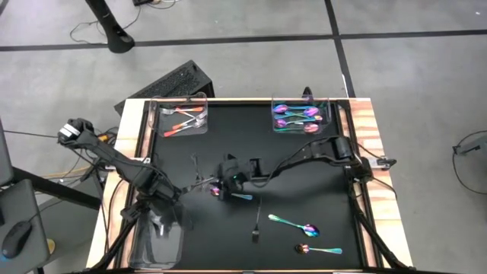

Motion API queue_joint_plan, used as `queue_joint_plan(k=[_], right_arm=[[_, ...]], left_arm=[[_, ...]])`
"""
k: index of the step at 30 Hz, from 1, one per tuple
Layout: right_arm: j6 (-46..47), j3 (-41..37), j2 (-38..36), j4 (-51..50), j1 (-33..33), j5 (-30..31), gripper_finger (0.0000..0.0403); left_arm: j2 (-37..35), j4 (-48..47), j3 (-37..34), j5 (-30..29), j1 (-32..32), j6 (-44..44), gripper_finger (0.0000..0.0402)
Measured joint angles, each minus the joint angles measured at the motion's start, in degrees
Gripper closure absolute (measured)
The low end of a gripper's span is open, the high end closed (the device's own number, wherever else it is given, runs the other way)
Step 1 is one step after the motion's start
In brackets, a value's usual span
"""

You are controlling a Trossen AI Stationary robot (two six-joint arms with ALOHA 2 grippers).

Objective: Sort silverware by color (type)
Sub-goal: Put the black fork into bottom transparent bin, then put the blue spoon into top right transparent bin

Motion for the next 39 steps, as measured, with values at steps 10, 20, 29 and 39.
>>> queue_joint_plan(k=[10,20,29,39], right_arm=[[5.0,7.8,0.3,-26.1,4.1,8.7,0.0243],[7.8,7.8,0.4,-32.7,3.7,3.0,0.0243],[9.0,8.0,4.4,-29.0,3.5,0.5,0.0243],[10.8,8.1,8.1,-29.2,3.5,-0.9,0.0261]], left_arm=[[-0.1,4.9,-2.0,-11.3,-3.7,-8.8,0.0401],[-0.2,5.1,0.5,-10.7,-3.8,-14.8,0.0345],[-1.3,2.9,7.2,-11.4,-3.7,-15.6,0.0258],[-4.0,6.1,13.3,-30.3,-3.0,-12.1,0.0253]])
